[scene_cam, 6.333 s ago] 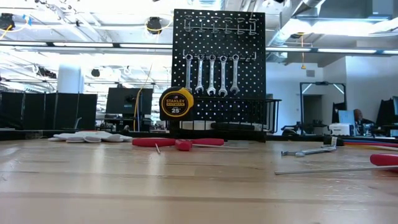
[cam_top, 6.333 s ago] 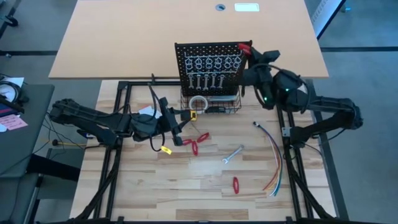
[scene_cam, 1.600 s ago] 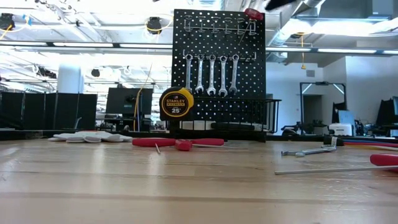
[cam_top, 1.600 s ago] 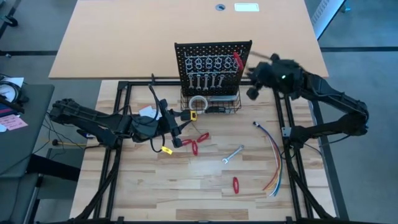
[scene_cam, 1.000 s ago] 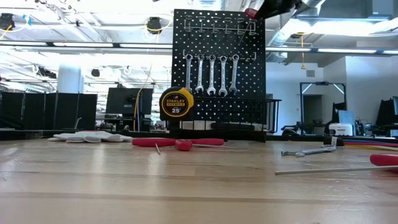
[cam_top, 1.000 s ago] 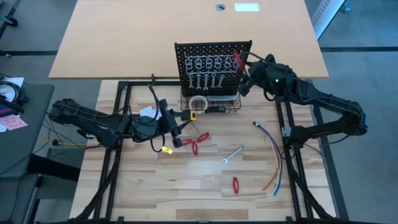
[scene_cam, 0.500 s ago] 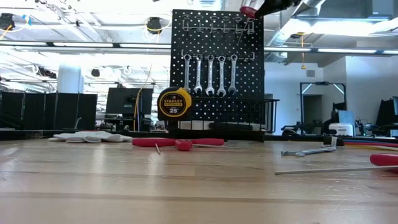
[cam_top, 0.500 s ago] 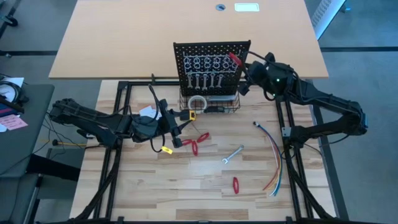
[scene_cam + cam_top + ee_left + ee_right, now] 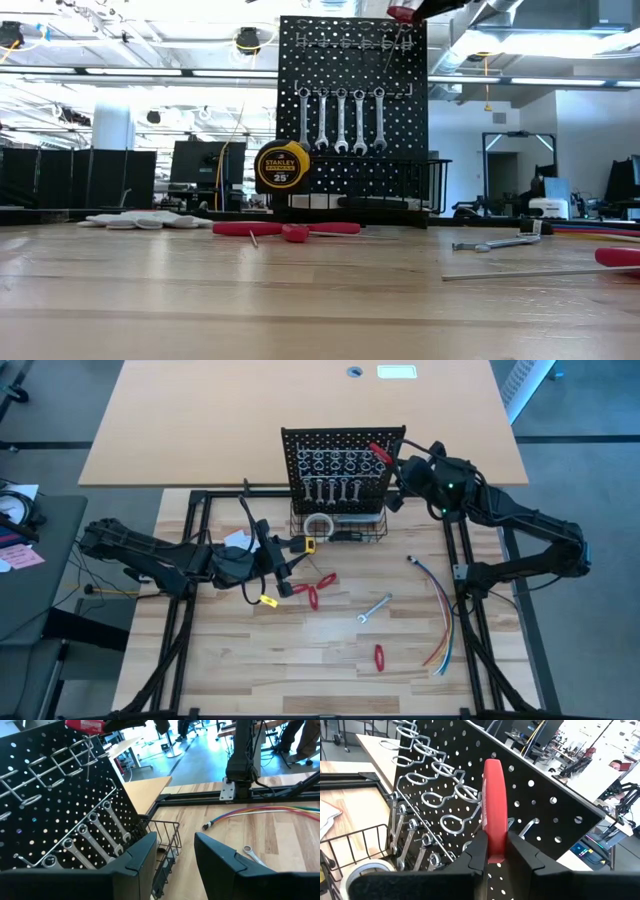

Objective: Hang tools onto peg board
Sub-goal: Hang the red allen wrench on the peg board

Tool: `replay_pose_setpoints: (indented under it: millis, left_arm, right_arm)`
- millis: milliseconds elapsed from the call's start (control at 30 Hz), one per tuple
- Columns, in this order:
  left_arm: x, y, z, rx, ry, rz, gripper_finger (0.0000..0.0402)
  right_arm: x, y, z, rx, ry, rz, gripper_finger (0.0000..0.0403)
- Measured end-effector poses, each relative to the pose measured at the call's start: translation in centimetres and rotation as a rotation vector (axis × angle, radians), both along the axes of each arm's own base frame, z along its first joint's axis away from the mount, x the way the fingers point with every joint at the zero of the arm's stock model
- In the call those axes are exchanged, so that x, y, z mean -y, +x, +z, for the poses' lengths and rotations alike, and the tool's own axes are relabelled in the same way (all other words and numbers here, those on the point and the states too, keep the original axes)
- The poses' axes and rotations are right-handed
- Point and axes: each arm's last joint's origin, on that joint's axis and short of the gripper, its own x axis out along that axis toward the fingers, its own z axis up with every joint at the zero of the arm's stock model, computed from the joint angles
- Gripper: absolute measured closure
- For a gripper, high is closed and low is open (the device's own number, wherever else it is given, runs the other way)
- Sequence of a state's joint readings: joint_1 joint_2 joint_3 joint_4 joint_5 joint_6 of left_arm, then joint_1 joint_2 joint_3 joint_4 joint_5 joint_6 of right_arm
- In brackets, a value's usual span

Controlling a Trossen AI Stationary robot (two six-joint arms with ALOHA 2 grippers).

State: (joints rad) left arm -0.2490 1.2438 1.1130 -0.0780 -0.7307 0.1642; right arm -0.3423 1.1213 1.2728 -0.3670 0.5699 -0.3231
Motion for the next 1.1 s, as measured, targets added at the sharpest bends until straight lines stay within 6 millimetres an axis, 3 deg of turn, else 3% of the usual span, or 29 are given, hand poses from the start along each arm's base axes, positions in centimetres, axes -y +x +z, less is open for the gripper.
replay_pose_setpoints:
  millis: [333, 800, 1100]
  left_arm:
    - [0.01, 0.0, 0.0, 0.001, -0.002, 0.0, 0.0272]
    - [0.01, 0.0, 0.0, 0.002, -0.003, 0.0, 0.0272]
    - [0.01, -0.01, -0.01, -0.001, 0.0, -0.001, 0.0272]
  right_arm:
    - [-0.2, 0.05, 0.0, -0.001, 0.012, 0.052, 0.0336]
    - [-0.32, 0.12, 0.39, 0.032, 0.01, 0.101, 0.0203]
    - [-0.68, -0.53, 0.35, 0.075, 0.07, 0.068, 0.0188]
